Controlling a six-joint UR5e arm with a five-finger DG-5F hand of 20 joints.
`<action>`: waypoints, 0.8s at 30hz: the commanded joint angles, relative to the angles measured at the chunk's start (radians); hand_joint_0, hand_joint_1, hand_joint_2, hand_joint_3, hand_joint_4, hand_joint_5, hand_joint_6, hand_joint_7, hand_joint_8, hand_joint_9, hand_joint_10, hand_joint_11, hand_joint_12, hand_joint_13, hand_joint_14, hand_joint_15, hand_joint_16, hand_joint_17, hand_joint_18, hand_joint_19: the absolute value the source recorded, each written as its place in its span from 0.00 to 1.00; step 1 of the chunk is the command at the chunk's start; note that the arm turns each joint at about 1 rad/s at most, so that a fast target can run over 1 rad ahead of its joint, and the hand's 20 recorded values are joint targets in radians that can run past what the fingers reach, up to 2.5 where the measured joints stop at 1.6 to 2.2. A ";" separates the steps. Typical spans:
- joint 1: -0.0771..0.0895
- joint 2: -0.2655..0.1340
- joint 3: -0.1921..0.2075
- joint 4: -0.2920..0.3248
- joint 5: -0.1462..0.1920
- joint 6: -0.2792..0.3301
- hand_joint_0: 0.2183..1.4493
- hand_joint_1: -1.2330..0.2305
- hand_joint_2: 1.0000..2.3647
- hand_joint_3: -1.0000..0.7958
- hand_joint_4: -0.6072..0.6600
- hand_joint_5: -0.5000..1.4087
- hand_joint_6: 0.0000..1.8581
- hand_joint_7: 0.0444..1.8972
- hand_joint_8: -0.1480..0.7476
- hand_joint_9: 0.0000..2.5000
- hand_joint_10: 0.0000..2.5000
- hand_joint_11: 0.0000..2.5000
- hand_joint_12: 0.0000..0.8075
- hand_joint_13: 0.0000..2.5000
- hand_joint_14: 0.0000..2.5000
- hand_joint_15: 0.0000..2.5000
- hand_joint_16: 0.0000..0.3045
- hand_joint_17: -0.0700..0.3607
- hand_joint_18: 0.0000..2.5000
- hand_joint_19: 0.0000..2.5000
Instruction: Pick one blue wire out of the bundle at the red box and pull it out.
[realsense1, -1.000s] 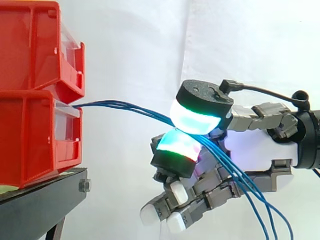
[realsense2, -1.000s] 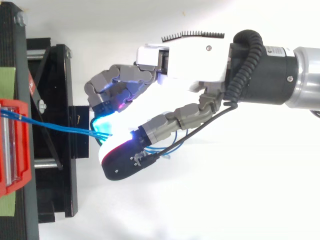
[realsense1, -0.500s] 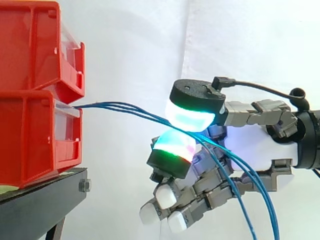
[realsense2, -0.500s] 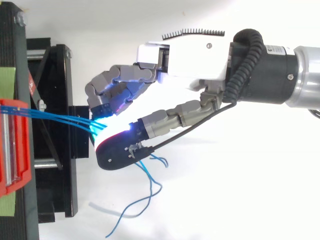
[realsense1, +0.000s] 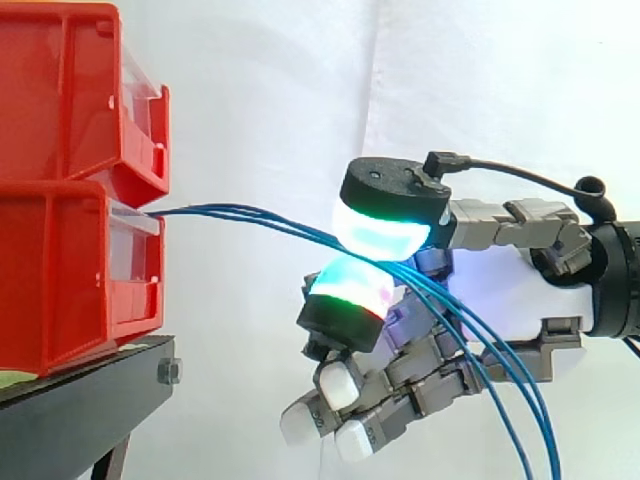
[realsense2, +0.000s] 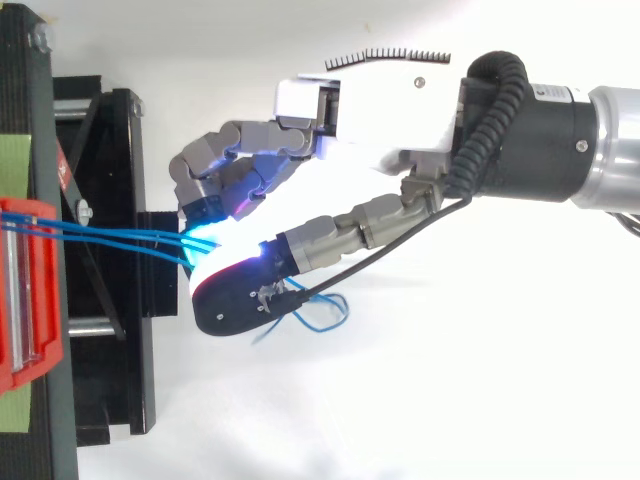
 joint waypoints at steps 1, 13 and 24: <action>0.000 0.000 -0.001 0.000 0.000 0.001 0.40 0.37 0.01 0.59 0.76 0.24 0.27 0.71 0.37 0.48 0.01 0.28 0.42 0.20 0.00 0.08 0.19 0.46 0.17 0.16; -0.002 0.000 -0.001 0.000 -0.006 0.027 0.47 0.30 0.01 0.52 0.79 0.23 0.32 0.75 0.40 0.46 0.01 0.35 0.42 0.20 0.00 0.09 0.18 0.44 0.16 0.17; -0.005 0.000 0.000 0.000 -0.008 0.029 0.35 0.43 0.14 0.56 0.77 0.25 0.27 0.62 0.35 0.40 0.00 0.11 0.42 0.12 0.00 0.03 0.20 0.48 0.06 0.12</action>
